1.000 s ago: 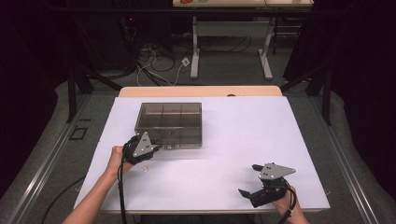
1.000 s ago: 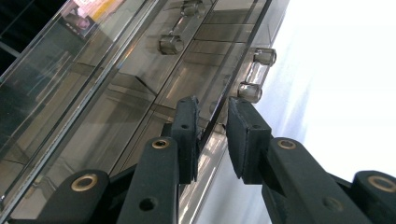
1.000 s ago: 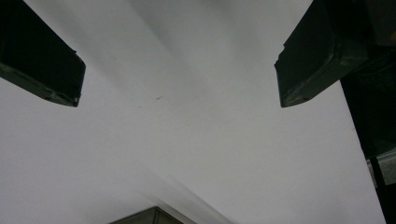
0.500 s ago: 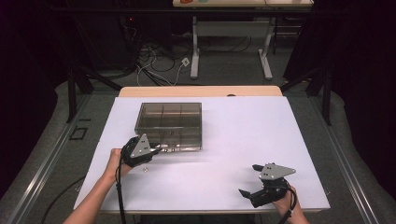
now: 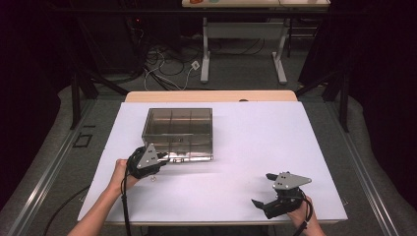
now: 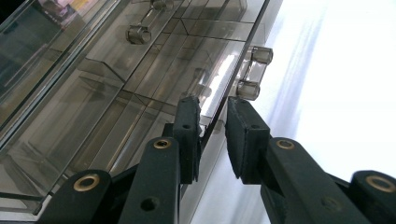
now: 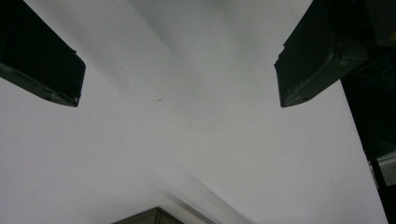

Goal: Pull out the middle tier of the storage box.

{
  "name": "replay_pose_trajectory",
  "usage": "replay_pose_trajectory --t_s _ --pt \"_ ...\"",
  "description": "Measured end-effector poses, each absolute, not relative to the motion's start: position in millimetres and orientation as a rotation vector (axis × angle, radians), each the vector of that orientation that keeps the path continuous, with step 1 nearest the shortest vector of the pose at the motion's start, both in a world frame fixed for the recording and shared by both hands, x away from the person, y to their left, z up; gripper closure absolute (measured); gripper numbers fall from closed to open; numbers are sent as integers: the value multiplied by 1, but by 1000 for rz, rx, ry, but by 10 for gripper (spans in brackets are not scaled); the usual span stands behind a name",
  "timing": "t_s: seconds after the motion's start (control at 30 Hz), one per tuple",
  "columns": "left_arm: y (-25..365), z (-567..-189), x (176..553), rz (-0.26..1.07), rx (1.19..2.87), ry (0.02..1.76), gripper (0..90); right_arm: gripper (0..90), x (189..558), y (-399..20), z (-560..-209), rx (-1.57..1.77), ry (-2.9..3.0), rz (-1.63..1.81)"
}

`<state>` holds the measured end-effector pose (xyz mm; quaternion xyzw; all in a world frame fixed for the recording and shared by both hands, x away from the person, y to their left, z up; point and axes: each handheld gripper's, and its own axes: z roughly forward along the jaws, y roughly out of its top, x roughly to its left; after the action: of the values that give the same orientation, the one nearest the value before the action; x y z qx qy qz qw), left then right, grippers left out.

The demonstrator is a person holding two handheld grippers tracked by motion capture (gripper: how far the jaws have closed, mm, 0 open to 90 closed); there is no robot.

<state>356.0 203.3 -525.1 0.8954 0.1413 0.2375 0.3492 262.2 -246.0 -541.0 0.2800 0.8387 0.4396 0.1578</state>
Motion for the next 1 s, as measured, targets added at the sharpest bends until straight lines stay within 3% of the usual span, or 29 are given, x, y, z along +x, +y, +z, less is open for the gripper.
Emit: replay_pose_trajectory --t_s 1.0 --pt "225 -523 350 623 2323 432 734 10 263 -246 -541 799 2400 1253"
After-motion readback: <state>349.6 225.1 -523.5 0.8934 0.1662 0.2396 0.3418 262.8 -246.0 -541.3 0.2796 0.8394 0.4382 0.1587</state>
